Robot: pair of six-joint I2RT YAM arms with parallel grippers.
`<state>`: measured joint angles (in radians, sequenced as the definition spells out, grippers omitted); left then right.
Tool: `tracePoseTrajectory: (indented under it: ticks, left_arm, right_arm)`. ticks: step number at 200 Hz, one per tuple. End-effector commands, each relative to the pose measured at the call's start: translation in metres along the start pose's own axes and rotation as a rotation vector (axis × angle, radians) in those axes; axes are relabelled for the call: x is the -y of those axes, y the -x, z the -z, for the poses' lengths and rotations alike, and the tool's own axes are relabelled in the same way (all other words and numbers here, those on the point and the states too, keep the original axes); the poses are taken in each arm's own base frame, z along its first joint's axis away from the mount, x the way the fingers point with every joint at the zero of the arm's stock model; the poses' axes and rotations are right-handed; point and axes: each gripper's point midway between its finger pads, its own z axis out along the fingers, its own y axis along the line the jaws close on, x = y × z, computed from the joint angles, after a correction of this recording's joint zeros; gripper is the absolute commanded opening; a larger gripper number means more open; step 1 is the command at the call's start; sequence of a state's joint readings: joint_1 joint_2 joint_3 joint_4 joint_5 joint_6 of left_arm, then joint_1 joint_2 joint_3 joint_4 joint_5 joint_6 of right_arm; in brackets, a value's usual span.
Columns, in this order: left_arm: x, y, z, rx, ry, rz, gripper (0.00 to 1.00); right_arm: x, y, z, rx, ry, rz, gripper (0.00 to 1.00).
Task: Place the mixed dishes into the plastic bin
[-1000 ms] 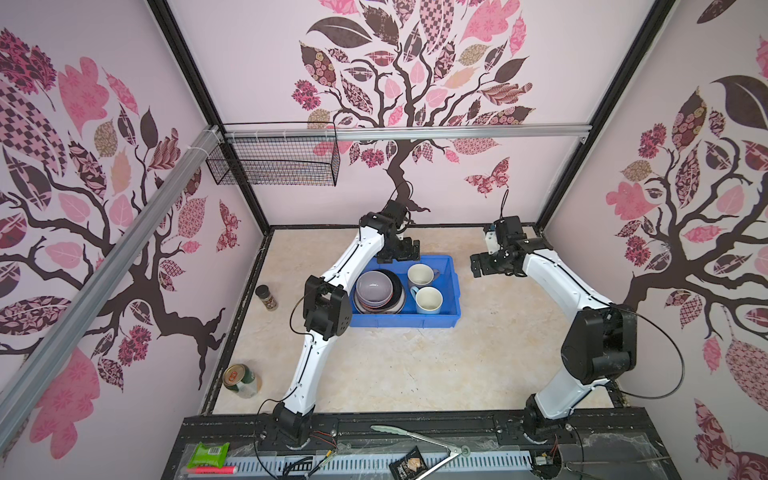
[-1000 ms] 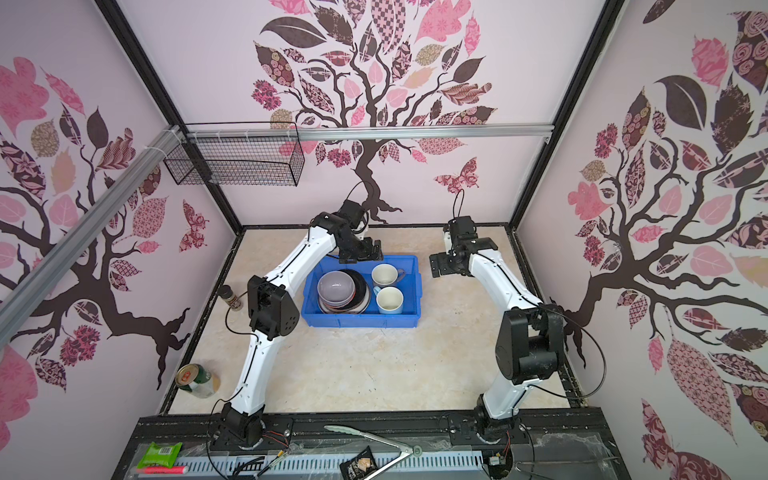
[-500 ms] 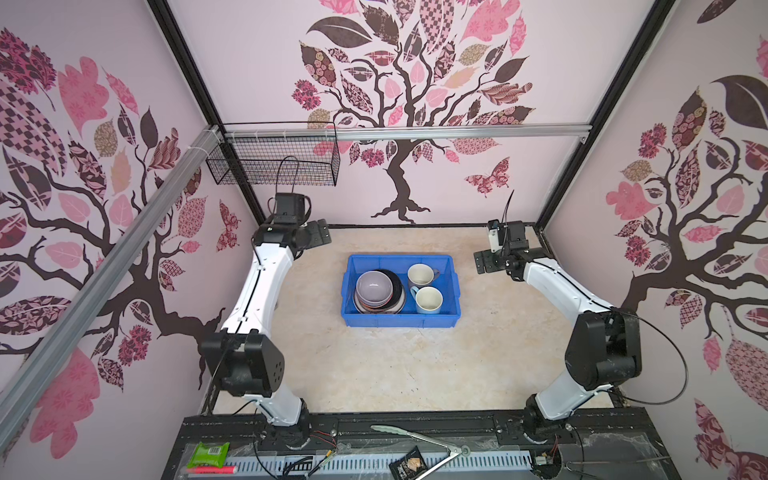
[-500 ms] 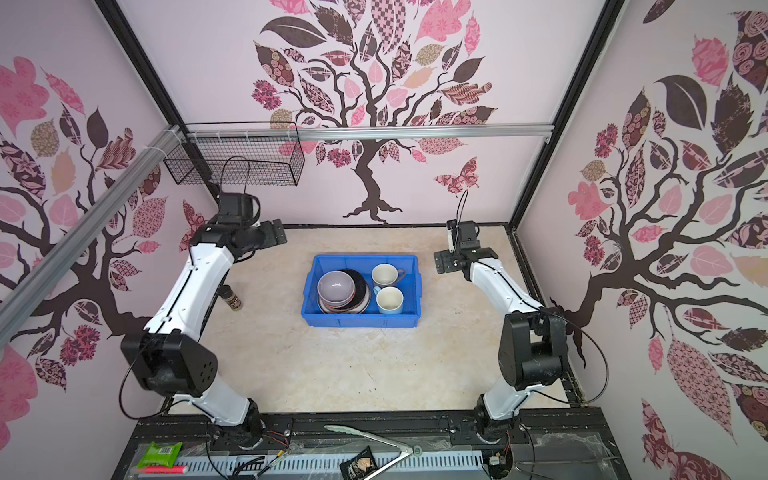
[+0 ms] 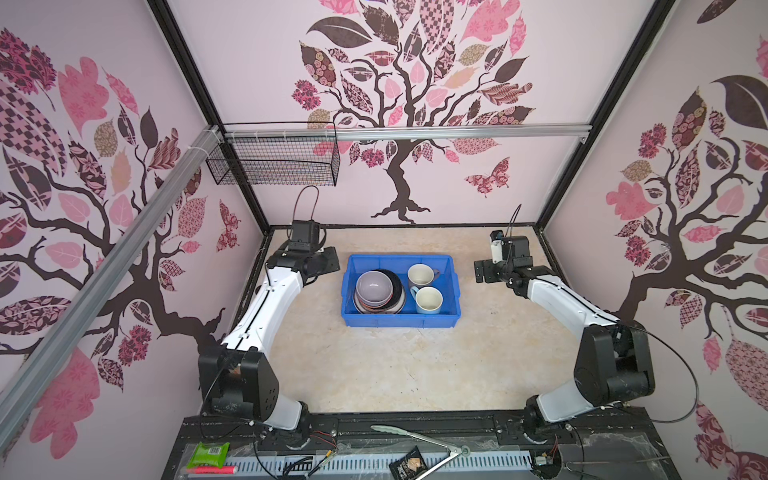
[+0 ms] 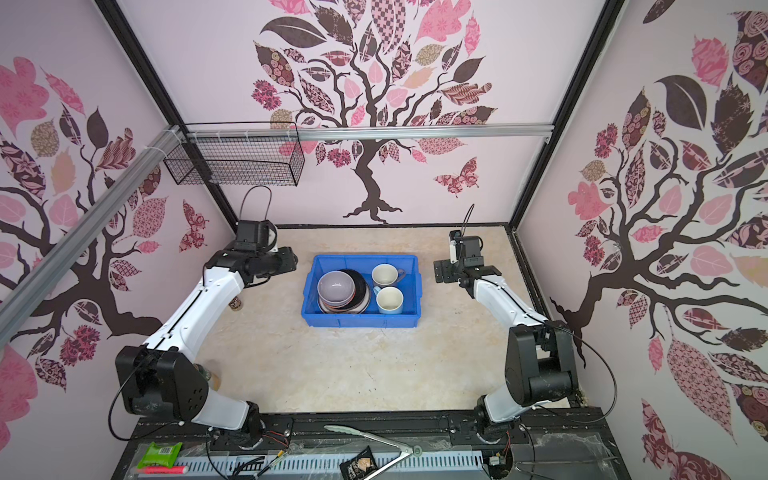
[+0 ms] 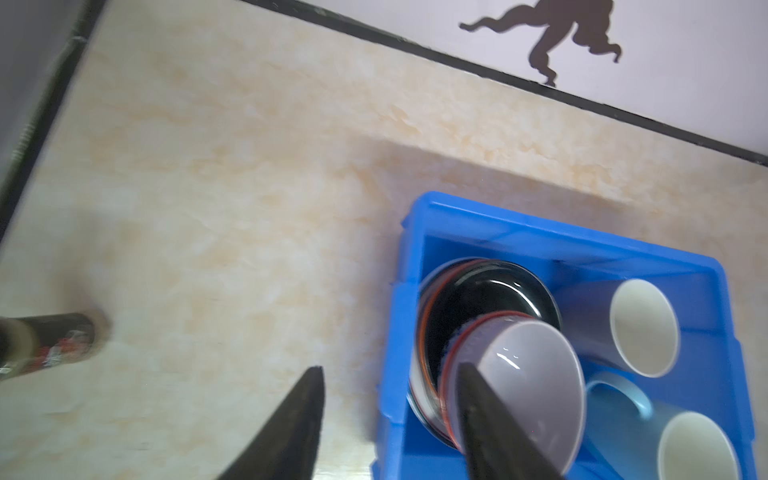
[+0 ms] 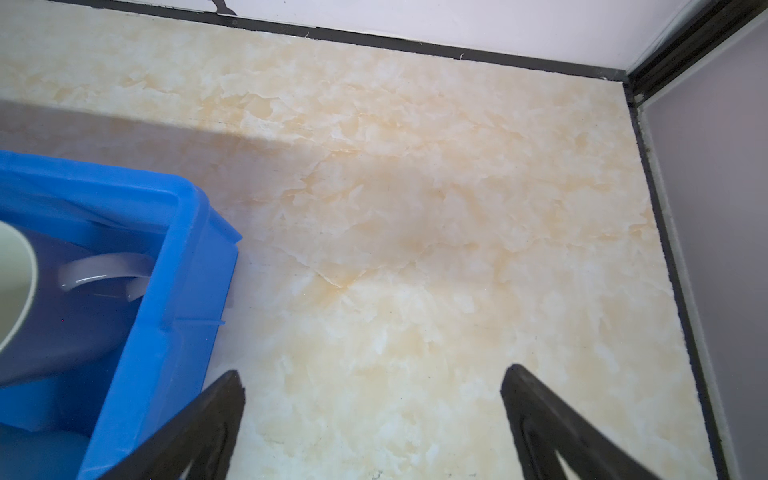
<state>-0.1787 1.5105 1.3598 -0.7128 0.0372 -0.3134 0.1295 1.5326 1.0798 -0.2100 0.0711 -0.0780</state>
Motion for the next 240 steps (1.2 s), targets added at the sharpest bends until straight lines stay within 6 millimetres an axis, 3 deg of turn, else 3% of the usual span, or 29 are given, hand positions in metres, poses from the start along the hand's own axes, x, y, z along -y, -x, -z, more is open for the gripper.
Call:
tracePoseTrajectory:
  ticks: [1,34,87,183,240]
  left_arm:
    - [0.029,-0.026,-0.019,-0.086,-0.067,-0.025,0.35]
    - [0.056,-0.039,-0.032,-0.116,-0.115,-0.049,0.19]
    - [0.053,-0.059,-0.056,-0.2,-0.082,-0.051,0.05]
    - [0.044,-0.066,-0.072,-0.226,-0.034,-0.07,0.02]
    - [0.052,-0.043,-0.049,-0.147,-0.061,-0.079,0.14]
  right_arm:
    - [-0.001,0.004,0.005,0.005,0.013,-0.019,0.99]
    - [-0.003,-0.006,0.01,0.0,0.028,-0.026,0.99]
    - [-0.002,0.001,0.014,0.017,0.026,-0.025,0.99]
    - [-0.002,0.008,0.014,-0.005,0.024,-0.034,1.0]
    - [-0.002,0.01,0.014,-0.015,0.028,-0.028,1.0]
